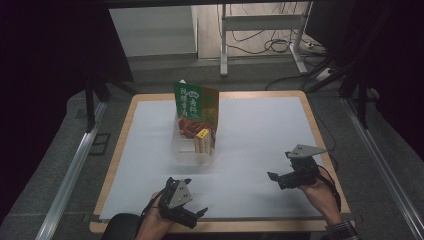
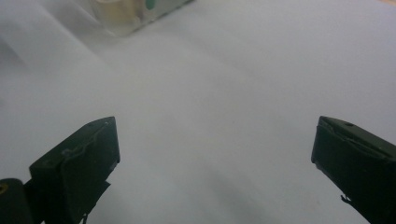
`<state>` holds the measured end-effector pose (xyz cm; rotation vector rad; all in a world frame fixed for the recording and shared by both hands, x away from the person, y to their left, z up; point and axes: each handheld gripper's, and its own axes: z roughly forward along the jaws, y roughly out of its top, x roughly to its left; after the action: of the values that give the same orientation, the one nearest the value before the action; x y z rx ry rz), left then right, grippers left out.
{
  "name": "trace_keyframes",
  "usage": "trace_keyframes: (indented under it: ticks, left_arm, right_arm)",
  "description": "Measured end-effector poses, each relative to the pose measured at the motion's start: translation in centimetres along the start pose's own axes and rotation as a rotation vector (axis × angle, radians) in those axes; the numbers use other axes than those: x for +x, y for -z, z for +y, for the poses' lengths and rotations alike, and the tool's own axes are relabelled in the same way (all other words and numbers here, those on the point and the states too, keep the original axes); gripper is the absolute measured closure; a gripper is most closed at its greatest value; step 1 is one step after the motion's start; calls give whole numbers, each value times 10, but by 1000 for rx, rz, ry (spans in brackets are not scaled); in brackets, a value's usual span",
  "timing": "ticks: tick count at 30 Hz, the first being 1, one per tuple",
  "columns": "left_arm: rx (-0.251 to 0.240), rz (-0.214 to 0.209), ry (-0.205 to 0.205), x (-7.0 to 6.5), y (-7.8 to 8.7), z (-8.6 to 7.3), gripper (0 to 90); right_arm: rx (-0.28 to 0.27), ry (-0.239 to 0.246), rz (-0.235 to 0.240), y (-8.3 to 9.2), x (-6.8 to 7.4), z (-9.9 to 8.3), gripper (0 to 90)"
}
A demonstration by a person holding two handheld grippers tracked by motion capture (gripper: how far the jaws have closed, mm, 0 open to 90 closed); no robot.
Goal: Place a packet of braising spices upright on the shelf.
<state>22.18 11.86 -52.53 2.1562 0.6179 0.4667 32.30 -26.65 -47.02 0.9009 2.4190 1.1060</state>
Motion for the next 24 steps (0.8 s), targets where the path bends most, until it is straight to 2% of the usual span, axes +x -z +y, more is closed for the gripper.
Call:
trace_keyframes:
  ticks: [24]
  left_arm:
    - [1,-2,-3,0,0,0,0]
  right_arm:
    - [-10,-38,-54,19,-4,-21,10]
